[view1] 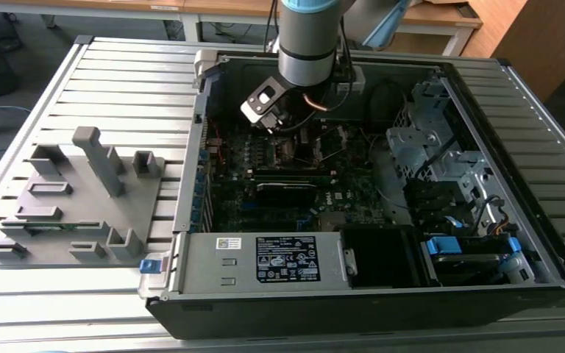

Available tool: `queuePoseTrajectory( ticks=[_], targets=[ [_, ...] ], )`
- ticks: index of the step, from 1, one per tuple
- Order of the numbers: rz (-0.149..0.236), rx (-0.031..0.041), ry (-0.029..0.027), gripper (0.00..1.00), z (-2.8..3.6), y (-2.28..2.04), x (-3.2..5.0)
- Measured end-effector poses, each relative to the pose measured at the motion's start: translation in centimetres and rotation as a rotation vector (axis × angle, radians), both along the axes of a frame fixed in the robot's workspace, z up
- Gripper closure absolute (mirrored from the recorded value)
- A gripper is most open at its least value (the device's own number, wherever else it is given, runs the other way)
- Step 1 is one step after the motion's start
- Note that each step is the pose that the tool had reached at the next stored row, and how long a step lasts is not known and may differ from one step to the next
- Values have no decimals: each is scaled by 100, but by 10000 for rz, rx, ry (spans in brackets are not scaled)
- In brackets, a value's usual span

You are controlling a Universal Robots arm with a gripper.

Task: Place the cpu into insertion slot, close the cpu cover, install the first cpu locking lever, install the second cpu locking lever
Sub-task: 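Place the cpu into insertion slot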

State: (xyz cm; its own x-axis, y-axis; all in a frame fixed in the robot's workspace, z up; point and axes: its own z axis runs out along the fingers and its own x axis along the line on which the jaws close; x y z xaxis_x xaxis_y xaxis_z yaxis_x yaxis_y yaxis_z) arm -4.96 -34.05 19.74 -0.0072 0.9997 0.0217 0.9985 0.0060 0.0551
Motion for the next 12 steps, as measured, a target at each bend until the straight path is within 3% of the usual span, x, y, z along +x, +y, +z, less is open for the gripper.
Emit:
queuePoseTrajectory(
  ticks=[12],
  targets=[
    [-43,13,0,46,-21,16,-2]
  ],
)
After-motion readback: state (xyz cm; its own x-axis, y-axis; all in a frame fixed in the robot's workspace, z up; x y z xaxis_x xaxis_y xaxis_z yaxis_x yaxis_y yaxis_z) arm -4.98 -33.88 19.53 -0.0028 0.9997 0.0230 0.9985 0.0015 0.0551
